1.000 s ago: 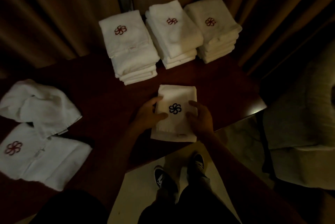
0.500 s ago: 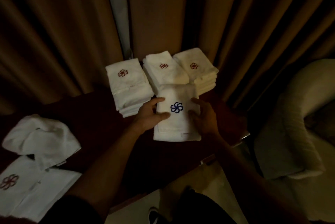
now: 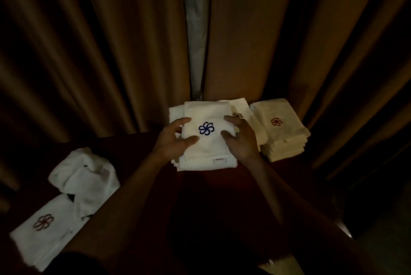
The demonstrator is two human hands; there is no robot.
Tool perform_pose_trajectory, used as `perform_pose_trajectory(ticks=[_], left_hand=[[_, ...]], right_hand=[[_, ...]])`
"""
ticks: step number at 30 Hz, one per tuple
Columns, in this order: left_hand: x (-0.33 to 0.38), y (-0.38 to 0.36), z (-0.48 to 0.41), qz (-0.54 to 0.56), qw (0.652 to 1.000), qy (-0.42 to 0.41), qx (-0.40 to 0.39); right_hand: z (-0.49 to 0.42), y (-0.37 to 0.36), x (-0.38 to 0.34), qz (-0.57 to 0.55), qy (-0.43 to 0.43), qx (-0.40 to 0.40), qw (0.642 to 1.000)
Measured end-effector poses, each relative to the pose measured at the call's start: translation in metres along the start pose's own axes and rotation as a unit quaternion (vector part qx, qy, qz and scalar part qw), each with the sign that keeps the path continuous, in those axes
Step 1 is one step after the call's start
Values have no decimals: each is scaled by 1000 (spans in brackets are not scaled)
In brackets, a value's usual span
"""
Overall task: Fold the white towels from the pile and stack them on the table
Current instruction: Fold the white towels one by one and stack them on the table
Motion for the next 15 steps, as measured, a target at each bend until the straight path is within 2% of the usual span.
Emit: perform_pose_trajectory(ticks=[8,11,15], left_hand=[[-27,38,-67,0,998,16,66],[-53,41,-87,12,995,65,68],[-88,34,-91,40,990,126,54]], right_hand=[[-90,-66,-10,-38,29,-77,996],[-110,-86,3,-35,15,-101,994],[-115,-115,33,31,-16,-151,988]])
Point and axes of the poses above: each hand's wrist, its own z-axis away from the middle knuckle, its own y-axis out of the back of the hand, x = y × z, the point moved 5 cm from there along -z, towards the middle knuckle, and after that the axes turned 12 degrees about z, right-handed, at the moved point
